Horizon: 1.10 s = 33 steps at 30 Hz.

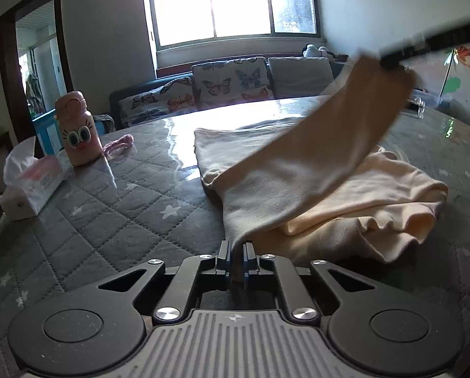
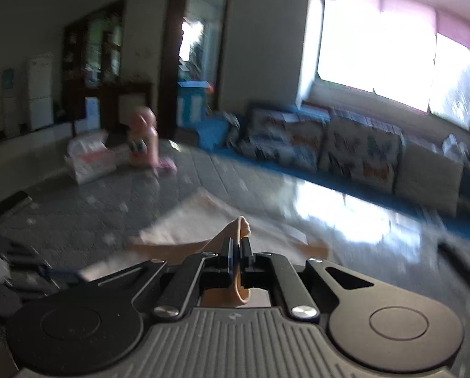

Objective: Fold clothes

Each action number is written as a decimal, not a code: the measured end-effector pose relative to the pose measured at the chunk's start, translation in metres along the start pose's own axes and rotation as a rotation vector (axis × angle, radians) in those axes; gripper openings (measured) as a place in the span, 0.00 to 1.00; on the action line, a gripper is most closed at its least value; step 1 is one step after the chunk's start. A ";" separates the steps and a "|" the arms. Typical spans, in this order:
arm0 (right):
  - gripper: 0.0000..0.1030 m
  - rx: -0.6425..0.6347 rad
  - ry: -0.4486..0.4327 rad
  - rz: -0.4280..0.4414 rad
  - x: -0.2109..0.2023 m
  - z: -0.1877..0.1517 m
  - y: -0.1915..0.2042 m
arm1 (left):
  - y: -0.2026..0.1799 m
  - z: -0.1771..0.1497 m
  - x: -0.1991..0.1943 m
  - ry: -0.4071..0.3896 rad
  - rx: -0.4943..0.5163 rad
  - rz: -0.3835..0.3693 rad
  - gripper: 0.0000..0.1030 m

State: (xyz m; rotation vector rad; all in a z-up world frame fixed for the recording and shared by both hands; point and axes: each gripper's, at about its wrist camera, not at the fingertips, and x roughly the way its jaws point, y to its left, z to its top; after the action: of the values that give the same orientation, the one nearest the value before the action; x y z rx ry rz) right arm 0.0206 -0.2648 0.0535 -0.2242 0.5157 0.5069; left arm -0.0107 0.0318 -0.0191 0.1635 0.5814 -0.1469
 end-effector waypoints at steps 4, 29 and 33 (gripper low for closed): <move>0.04 0.110 0.144 -0.012 0.029 -0.041 -0.017 | 0.008 -0.002 0.001 0.021 -0.010 0.017 0.06; 0.11 0.114 0.157 0.034 0.072 -0.055 -0.012 | 0.003 0.070 0.078 0.054 -0.015 -0.077 0.09; 0.09 0.179 0.174 0.039 0.069 -0.066 -0.029 | 0.012 0.062 0.081 0.067 -0.044 -0.081 0.10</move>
State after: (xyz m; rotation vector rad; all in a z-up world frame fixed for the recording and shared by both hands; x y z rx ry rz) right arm 0.0596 -0.2831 -0.0361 -0.0867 0.7322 0.4780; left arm 0.0917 0.0245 -0.0119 0.1029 0.6581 -0.2078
